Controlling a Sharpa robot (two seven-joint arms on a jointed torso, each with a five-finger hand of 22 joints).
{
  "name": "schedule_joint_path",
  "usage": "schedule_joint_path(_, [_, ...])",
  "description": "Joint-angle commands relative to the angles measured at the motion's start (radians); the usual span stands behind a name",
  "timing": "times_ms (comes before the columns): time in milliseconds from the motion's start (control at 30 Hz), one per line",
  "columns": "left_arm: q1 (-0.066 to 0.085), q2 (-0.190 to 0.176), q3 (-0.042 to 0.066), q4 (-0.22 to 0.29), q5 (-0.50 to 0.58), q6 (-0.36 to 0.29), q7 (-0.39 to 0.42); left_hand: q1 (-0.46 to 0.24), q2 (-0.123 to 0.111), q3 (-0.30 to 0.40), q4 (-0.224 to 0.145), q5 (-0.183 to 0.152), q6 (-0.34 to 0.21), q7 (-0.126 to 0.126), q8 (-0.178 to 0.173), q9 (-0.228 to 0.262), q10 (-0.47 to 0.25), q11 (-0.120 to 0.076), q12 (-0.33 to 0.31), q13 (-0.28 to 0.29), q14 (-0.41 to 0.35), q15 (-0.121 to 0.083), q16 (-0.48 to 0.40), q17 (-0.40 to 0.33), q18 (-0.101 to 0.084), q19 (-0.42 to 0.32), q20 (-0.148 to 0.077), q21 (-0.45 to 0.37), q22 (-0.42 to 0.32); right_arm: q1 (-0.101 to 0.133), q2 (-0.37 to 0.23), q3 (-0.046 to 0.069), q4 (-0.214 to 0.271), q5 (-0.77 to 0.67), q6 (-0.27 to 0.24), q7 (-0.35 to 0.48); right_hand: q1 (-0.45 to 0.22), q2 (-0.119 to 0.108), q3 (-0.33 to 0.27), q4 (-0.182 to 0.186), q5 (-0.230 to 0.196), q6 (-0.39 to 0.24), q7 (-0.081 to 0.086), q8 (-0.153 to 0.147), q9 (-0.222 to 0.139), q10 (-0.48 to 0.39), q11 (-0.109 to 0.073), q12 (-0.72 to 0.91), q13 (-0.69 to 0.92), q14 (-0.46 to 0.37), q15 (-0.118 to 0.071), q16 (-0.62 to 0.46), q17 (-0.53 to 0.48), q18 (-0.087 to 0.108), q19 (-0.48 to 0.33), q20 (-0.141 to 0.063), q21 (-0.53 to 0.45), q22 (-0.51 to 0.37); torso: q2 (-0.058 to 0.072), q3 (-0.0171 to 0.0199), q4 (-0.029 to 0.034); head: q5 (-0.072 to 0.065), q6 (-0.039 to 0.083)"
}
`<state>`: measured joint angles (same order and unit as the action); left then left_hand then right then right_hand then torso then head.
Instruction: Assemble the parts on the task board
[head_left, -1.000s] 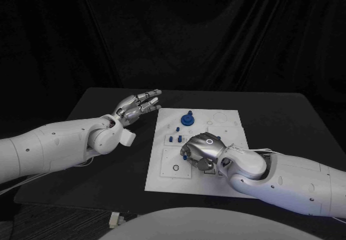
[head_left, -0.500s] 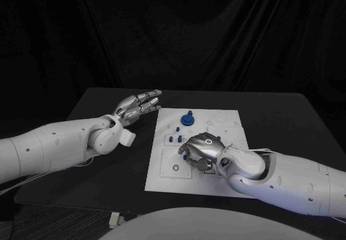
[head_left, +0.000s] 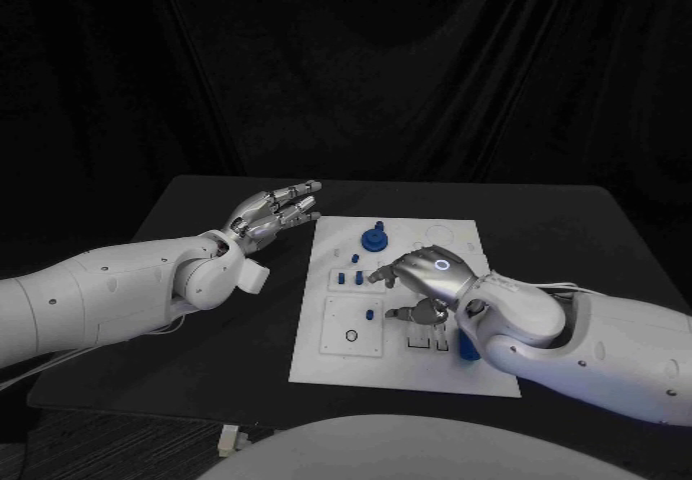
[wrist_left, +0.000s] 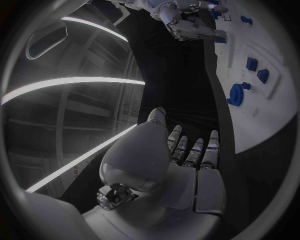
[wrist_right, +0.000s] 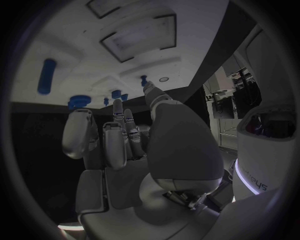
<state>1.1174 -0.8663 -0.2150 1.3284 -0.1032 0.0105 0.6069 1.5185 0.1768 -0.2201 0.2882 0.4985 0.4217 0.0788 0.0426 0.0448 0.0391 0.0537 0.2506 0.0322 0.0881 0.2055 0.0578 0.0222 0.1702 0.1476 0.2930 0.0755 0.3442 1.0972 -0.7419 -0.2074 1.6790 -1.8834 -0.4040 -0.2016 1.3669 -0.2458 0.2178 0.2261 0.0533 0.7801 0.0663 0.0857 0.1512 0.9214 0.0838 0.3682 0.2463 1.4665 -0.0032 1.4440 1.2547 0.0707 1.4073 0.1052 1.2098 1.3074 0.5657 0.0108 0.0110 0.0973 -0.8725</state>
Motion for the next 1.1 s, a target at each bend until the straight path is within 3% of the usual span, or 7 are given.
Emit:
schedule_joint_path(33, [-0.001,-0.001,0.001,0.006,0.007,0.006,0.014,0.007,0.001,-0.001,-0.003,0.004,0.003,0.004,0.004,0.001,-0.001,0.009,-0.003,0.001,0.005,-0.001,0.004,0.002,-0.009,0.007,0.002,0.005,0.001,0.045,-0.039,0.001,0.036,0.005,0.007,-0.055,0.003,0.004,-0.067,0.044,-0.003,0.003,-0.005,0.007,-0.005,-0.025,0.002,0.012,0.005,0.013,-0.005,-0.005,-0.005,0.010,-0.004,-0.007,-0.005,0.156,0.000,0.0002,0.0000,0.003,0.000])
schedule_joint_path(100, [-0.001,-0.002,0.001,0.007,0.007,0.005,0.014,0.007,0.001,-0.001,-0.003,0.004,0.003,0.004,0.004,0.001,-0.001,0.009,-0.003,0.001,0.005,-0.001,0.004,0.002,-0.009,0.007,0.002,0.005,0.001,0.082,-0.071,0.001,0.053,0.047,-0.009,-0.055,-0.067,-0.001,-0.112,0.069,-0.004,0.035,-0.013,0.025,-0.001,-0.039,0.002,0.017,0.008,0.019,-0.010,0.003,0.012,0.008,0.003,-0.010,0.006,0.160,-0.001,0.0002,-0.0001,0.002,0.000])
schedule_joint_path(233, [-0.001,-0.002,0.001,0.008,0.007,0.003,0.015,0.008,0.000,-0.001,-0.003,0.005,0.004,0.004,0.004,0.001,-0.001,0.009,-0.002,0.001,0.006,-0.001,0.005,0.002,-0.010,0.008,0.002,0.005,0.001,0.127,-0.128,0.001,0.064,0.093,-0.056,-0.051,-0.061,0.024,-0.103,0.065,0.001,0.083,0.011,0.047,0.003,-0.013,-0.003,0.048,0.018,0.048,0.004,0.037,0.083,-0.010,0.045,-0.002,0.086,0.183,0.000,-0.0001,0.0006,-0.001,0.000])
schedule_joint_path(367, [-0.001,-0.001,0.001,0.008,0.007,0.003,0.016,0.008,0.000,-0.001,-0.003,0.005,0.004,0.004,0.004,0.001,-0.002,0.009,-0.003,0.001,0.006,-0.001,0.005,0.002,-0.010,0.008,0.002,0.005,0.001,0.138,-0.148,0.001,0.039,0.107,-0.079,-0.039,-0.015,0.043,-0.078,0.060,0.057,0.104,0.016,0.052,0.002,-0.002,-0.005,0.064,0.017,0.060,0.004,0.050,0.111,-0.016,0.065,0.001,0.123,0.192,-0.001,-0.0006,0.0009,-0.005,0.000])
schedule_joint_path(667, [-0.001,0.000,0.001,0.009,0.007,0.002,0.016,0.011,-0.002,-0.001,-0.005,0.010,0.004,0.005,0.004,0.001,-0.002,0.010,-0.002,0.001,0.006,0.000,0.006,0.002,-0.012,0.011,0.002,0.006,0.000,0.100,-0.150,0.001,-0.028,0.116,-0.070,-0.034,-0.001,0.043,-0.076,0.062,0.066,0.108,0.017,0.051,0.000,0.000,-0.008,0.070,0.015,0.060,0.000,0.050,0.111,-0.016,0.065,-0.002,0.125,0.192,-0.001,-0.0006,-0.0002,-0.003,0.000])
schedule_joint_path(900, [-0.001,0.000,0.001,0.007,0.007,0.003,0.018,0.011,-0.002,-0.001,-0.005,0.010,0.003,0.005,0.004,0.001,-0.002,0.010,-0.002,0.001,0.006,0.000,0.006,0.002,-0.013,0.011,0.002,0.006,0.000,0.069,-0.128,0.001,-0.075,0.118,-0.062,-0.022,-0.007,0.044,-0.081,0.062,0.033,0.122,0.032,0.056,0.001,0.008,-0.010,0.078,0.013,0.061,-0.001,0.051,0.114,-0.018,0.068,-0.002,0.132,0.194,0.001,0.0003,-0.0007,-0.005,0.000])
schedule_joint_path(1100, [-0.001,-0.001,0.001,0.008,0.007,0.004,0.018,0.011,-0.002,-0.001,-0.005,0.010,0.003,0.005,0.004,0.001,-0.002,0.010,-0.002,0.001,0.006,0.000,0.006,0.002,-0.013,0.011,0.002,0.006,0.000,0.046,-0.103,0.001,-0.104,0.124,-0.061,-0.005,0.011,0.050,-0.074,0.058,0.061,0.133,0.050,0.058,0.001,0.020,-0.012,0.084,0.011,0.062,-0.002,0.050,0.113,-0.018,0.069,-0.004,0.133,0.194,0.001,0.0008,0.0005,-0.008,0.000])
